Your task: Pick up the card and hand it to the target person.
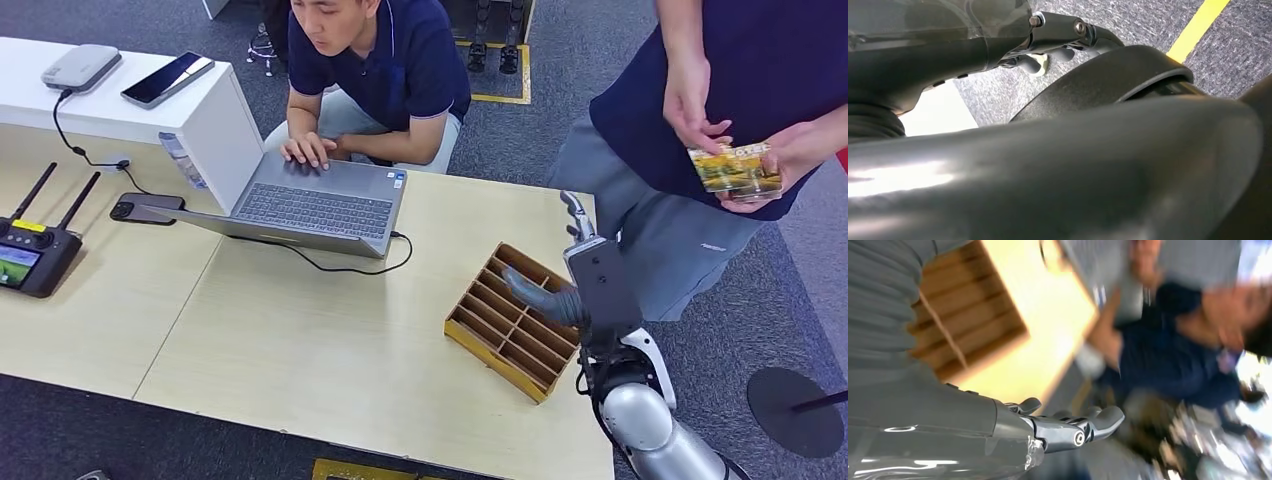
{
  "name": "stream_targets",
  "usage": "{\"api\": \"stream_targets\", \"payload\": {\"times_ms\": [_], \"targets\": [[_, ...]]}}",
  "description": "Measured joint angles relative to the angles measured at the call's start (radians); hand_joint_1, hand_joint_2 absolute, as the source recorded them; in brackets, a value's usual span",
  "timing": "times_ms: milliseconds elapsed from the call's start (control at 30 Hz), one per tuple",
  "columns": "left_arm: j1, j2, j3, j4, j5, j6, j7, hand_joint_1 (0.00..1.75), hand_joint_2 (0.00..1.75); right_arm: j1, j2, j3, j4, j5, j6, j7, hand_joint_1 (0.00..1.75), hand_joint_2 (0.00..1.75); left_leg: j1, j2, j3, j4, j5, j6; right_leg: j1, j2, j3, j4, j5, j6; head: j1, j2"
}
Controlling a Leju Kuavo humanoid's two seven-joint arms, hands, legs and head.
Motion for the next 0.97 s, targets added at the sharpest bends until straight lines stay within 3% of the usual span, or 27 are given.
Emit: {"api": "stream_targets", "payload": {"times_ms": [67,233,400,533,667,767,967], "targets": [[0.001,0.002,0.005,0.000,0.005,-0.002,-0.003,0.00,0.00,0.047,-0.038,-0.031,-0.026,-0.072,0.033,-0.021,0.00,1.75,0.000,0.000,0.000,0.000,0.000,0.000,0.000,0.000,0.000,0.000,0.000,0.000,0.000,0.000],[0.002,0.006,0.020,0.000,0.018,0.004,-0.004,0.00,0.00,0.130,-0.068,-0.114,-0.072,-0.155,0.033,-0.068,0.00,1.75,0.000,0.000,0.001,-0.001,0.000,0.000,0.000,0.000,0.000,-0.001,0.001,0.000,0.000,0.000],[0.003,0.011,0.031,-0.001,0.028,0.008,-0.006,0.00,0.00,0.182,-0.104,-0.162,-0.121,-0.158,0.030,-0.076,0.05,1.75,0.000,0.000,0.000,-0.001,0.000,0.000,0.000,0.000,0.000,-0.001,0.000,0.000,0.000,0.000],[0.003,0.015,0.037,-0.001,0.034,0.011,-0.006,0.00,0.00,0.210,-0.143,-0.191,-0.184,-0.128,0.022,-0.046,0.44,1.75,0.000,-0.001,-0.001,0.001,0.000,0.000,0.000,-0.001,-0.001,0.001,-0.001,0.001,0.000,0.000],[0.003,0.015,0.037,0.000,0.035,0.003,-0.003,0.00,0.00,0.229,-0.157,-0.219,-0.215,-0.120,0.012,-0.034,1.33,1.75,0.000,-0.001,-0.001,0.001,0.000,0.000,0.000,0.000,0.000,0.001,-0.001,0.000,0.000,0.000],[0.003,0.014,0.036,0.000,0.033,0.005,-0.005,0.00,0.00,0.236,-0.152,-0.224,-0.218,-0.120,0.020,-0.035,1.50,1.75,0.000,0.000,0.000,0.000,0.000,0.000,0.000,0.000,0.000,0.001,0.000,0.000,0.000,0.000],[0.003,0.015,0.028,0.000,0.024,0.007,-0.013,0.00,0.00,0.239,-0.123,-0.226,-0.197,-0.159,0.091,-0.086,1.37,1.75,0.000,0.000,0.000,0.000,0.000,0.000,0.000,0.000,0.000,0.000,0.000,0.000,0.000,0.000]]}}
